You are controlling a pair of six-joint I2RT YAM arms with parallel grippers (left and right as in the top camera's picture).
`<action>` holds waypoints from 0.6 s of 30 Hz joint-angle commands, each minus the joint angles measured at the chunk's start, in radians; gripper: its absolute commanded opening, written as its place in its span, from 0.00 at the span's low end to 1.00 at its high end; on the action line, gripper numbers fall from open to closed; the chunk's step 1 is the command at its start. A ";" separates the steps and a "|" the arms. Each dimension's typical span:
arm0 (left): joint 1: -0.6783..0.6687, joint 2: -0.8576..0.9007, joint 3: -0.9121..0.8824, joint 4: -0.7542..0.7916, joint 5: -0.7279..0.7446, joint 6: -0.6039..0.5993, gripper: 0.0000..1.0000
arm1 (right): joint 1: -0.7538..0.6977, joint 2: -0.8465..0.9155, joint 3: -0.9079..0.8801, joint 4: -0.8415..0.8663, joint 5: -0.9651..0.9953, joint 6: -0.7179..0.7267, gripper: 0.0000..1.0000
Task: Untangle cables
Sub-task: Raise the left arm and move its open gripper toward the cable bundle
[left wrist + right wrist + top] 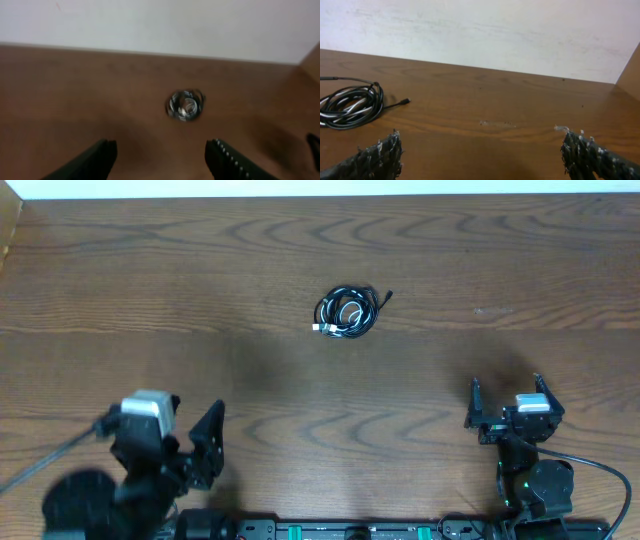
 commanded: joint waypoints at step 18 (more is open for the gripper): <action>-0.003 0.837 0.244 -0.471 0.174 -0.010 0.08 | -0.005 -0.006 -0.001 -0.003 -0.001 0.001 0.99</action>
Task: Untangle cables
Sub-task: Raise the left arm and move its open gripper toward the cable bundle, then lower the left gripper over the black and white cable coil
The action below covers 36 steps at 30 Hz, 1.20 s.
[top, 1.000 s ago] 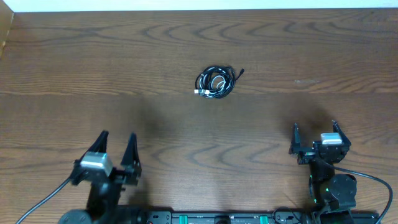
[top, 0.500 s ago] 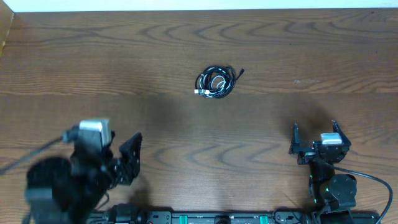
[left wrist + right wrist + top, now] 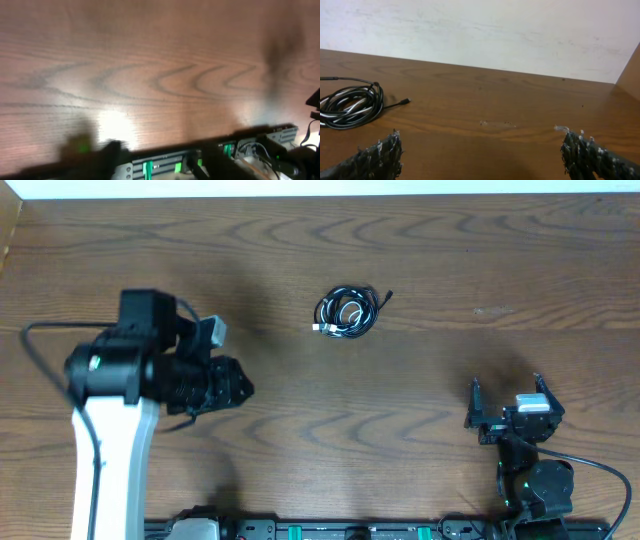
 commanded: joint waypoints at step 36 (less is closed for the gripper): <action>-0.323 0.258 -0.048 0.392 -0.222 -0.463 0.14 | -0.005 -0.006 -0.001 -0.004 -0.002 0.001 0.99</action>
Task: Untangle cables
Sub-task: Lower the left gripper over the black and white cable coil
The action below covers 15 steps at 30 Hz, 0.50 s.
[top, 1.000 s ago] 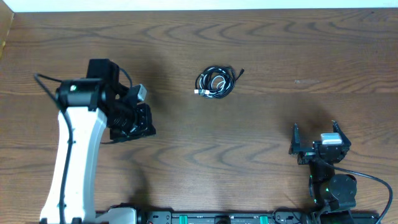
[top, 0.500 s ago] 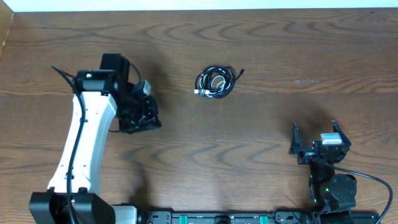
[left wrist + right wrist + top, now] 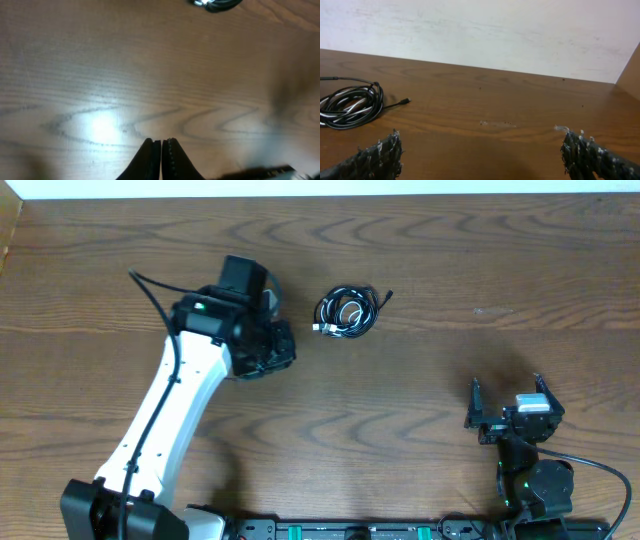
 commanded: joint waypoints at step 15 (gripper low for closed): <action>-0.201 0.022 -0.004 0.207 -0.239 -0.164 0.87 | -0.005 -0.006 -0.001 -0.005 -0.002 0.000 0.99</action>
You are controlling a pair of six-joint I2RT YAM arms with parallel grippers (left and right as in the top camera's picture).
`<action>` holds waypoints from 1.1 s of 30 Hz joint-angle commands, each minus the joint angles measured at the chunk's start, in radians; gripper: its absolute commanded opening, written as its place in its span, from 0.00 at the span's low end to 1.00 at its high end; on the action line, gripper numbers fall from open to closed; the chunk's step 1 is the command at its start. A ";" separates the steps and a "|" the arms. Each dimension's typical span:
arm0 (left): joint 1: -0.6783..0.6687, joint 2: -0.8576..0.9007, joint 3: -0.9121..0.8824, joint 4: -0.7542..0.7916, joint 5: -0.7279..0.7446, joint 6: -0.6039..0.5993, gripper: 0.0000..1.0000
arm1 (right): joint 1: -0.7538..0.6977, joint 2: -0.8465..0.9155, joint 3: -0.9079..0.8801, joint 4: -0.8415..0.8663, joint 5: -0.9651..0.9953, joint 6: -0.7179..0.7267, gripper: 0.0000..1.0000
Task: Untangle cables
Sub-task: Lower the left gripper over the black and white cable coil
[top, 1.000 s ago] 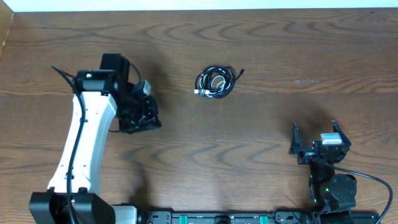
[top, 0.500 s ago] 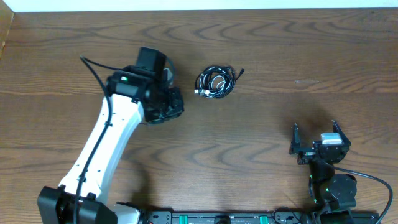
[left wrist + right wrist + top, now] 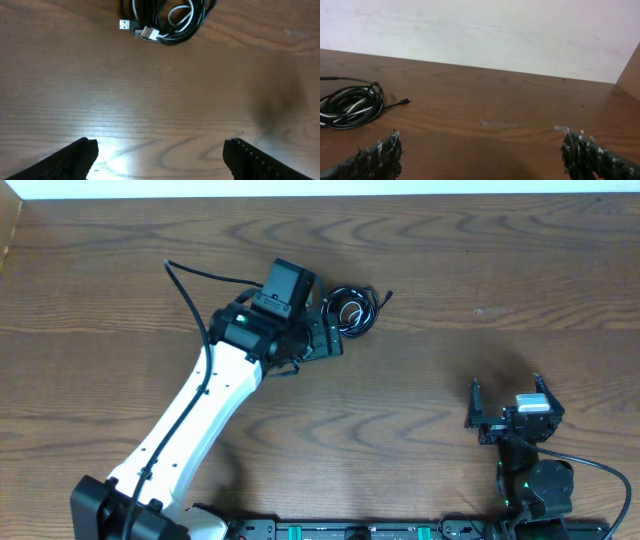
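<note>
A coil of black and white cables (image 3: 348,311) lies on the wooden table (image 3: 450,260), with plugs sticking out at its left and upper right. In the left wrist view the coil (image 3: 165,20) fills the top edge, its USB plugs at the left. My left gripper (image 3: 322,337) hovers just left of and below the coil, wide open and holding nothing; in its own view (image 3: 160,157) the fingers frame bare wood. Near the front right edge, my right gripper (image 3: 505,402) stands open. Its view (image 3: 480,155) shows the coil (image 3: 350,106) far to the left.
A white wall (image 3: 480,30) rises behind the table's far edge. The arm bases and a rail with green lights (image 3: 350,530) line the front edge. A raised wooden side (image 3: 630,70) borders the table.
My left gripper has moved right, from left of the coil to right beside it, and has gone from shut to wide open. The right arm and the coil are unchanged.
My left arm started folded at the front left, gripper open, facing the coil. It then stood out over the left of the table, then nearer the coil with the fingers shut. Now it is open beside the coil. The right arm stayed put.
</note>
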 commanded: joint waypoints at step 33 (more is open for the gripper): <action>-0.032 0.377 -0.004 0.385 -0.168 -0.280 0.88 | -0.005 -0.006 -0.001 -0.005 -0.002 0.001 0.99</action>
